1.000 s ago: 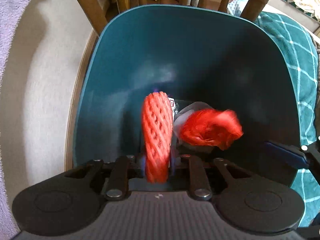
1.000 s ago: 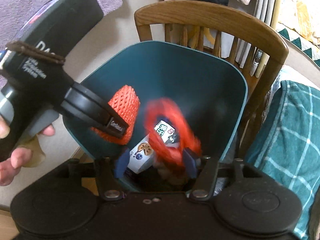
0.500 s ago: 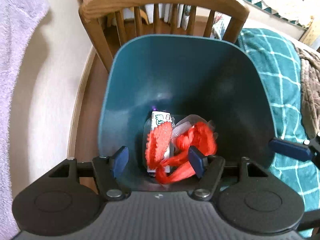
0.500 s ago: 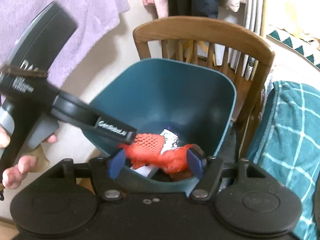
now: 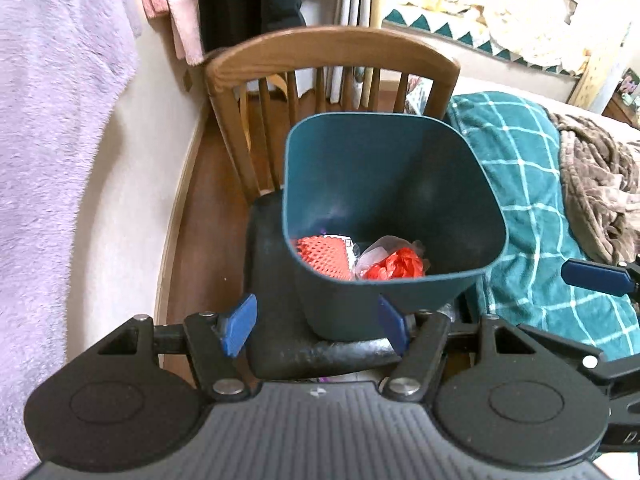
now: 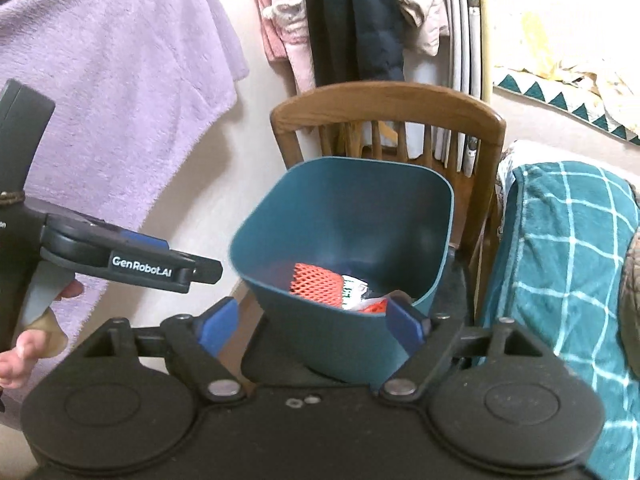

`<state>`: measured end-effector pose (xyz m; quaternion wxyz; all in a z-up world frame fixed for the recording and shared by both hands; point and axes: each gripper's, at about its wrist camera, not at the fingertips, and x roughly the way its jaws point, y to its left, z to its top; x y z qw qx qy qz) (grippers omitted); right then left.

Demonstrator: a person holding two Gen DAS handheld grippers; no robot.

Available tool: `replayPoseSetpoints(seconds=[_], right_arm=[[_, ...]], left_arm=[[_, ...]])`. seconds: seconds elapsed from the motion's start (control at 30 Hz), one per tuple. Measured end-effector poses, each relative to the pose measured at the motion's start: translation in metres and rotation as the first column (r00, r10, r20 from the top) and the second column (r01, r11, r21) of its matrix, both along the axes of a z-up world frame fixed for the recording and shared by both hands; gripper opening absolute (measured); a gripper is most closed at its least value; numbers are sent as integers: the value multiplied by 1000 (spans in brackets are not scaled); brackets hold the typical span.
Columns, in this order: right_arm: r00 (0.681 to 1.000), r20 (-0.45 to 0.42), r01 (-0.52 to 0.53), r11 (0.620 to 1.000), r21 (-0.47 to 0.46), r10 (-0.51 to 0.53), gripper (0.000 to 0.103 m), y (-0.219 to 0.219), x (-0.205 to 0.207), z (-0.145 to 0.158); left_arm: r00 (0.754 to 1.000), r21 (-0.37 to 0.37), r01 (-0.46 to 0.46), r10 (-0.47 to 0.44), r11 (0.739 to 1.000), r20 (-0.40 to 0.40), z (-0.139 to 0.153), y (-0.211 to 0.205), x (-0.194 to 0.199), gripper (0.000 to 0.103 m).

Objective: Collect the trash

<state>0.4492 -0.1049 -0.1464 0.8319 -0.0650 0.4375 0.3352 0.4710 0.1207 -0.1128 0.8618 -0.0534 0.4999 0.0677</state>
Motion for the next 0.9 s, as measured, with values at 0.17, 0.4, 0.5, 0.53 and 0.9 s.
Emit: replayPoseSetpoints(seconds=[0.17,0.4,0.5,0.53,0.9], right_arm=[[999,30,33,999,20,-34,87,-3,-39,12],[996,56,73,997,10,-73,96,-4,-95,10],[994,63,92,996,20,-93,99,-7,-119,9],[993,63,99,995,24,-100,99,-8,-126,9],[994,3,108,994,2,-108,103,-23,-161,-37]], left_arm=[[998,4,20,-20,1000,60,13,8,-45,73],[992,9,57,-57,998,110,19,19,-108,80],[990,-3,75,-74,997,122,17,21,-132,81],[989,-10,82,-80,997,123,15,22,-139,81],[997,-102,52,-45,993,68,-44,20,-179,103]])
